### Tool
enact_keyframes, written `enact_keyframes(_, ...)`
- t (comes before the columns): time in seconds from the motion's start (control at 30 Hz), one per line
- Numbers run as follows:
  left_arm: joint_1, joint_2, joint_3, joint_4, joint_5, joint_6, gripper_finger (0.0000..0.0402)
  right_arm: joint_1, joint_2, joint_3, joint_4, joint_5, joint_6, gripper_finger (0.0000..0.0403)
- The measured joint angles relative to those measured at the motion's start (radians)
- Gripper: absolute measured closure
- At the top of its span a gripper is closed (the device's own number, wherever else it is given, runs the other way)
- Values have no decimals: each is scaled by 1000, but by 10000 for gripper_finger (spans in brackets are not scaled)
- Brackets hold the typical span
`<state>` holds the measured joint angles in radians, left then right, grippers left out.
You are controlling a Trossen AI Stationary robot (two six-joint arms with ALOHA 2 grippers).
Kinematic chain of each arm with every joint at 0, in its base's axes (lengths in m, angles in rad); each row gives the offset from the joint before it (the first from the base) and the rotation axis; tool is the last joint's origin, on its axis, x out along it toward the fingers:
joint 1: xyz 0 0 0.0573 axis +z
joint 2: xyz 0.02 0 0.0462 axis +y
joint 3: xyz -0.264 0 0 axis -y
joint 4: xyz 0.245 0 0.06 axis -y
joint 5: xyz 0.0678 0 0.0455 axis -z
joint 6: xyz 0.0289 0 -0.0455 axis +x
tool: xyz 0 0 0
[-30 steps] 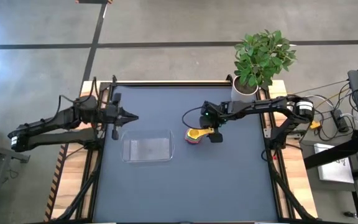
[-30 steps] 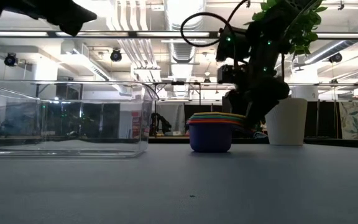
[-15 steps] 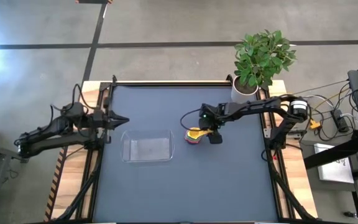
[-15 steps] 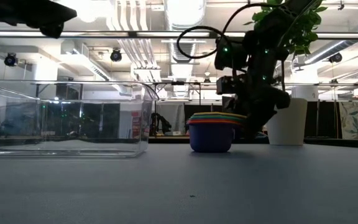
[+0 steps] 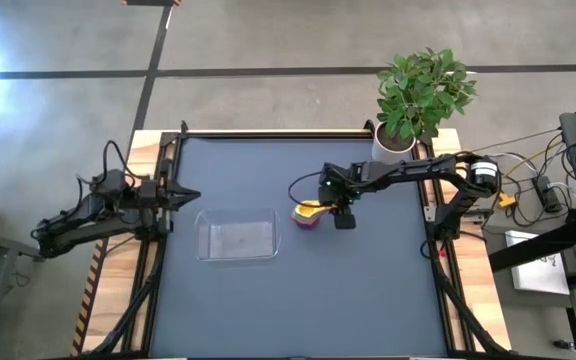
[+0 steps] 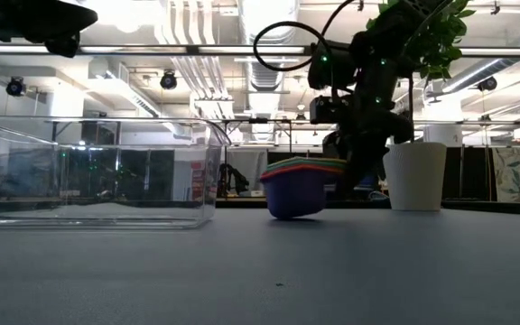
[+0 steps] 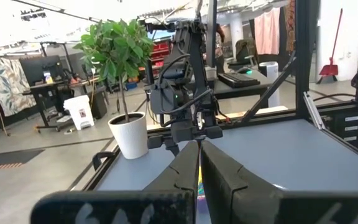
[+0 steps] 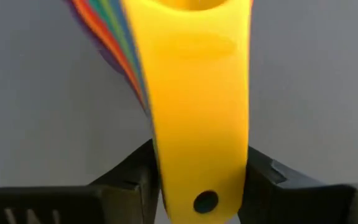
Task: Nest measuring cups in basket
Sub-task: Put the stacked measuring cups into the transparent bin
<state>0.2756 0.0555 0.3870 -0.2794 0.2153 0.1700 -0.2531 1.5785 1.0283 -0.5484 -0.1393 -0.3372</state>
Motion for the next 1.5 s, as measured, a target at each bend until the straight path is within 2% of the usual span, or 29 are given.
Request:
enact_keyframes(0.13, 0, -2, 4, -14, 0, -1, 402, 1, 0, 0, -8, 0, 0, 277)
enact_keyframes(0.23, 0, -3, 4, -19, 0, -1, 402, 7, 0, -1, -23, 0, 0, 275)
enact_keyframes(0.53, 0, 0, 3, -26, 0, -1, 402, 40, 0, 10, -26, 0, 13, 182)
enact_keyframes(0.7, 0, 0, 3, -28, 0, -1, 402, 46, 0, 41, -23, 0, 25, 158)
enact_keyframes(1.0, 0, 0, 3, -31, 0, -4, 402, 48, 0, 51, -45, 0, 31, 167)
enact_keyframes(1.3, 0, 1, 3, -31, 0, -4, 402, 68, 14, 51, -39, 0, 43, 159)
enact_keyframes(1.5, 0, 2, 3, -36, 0, -4, 402, 68, 14, 51, -38, 8, 49, 180)
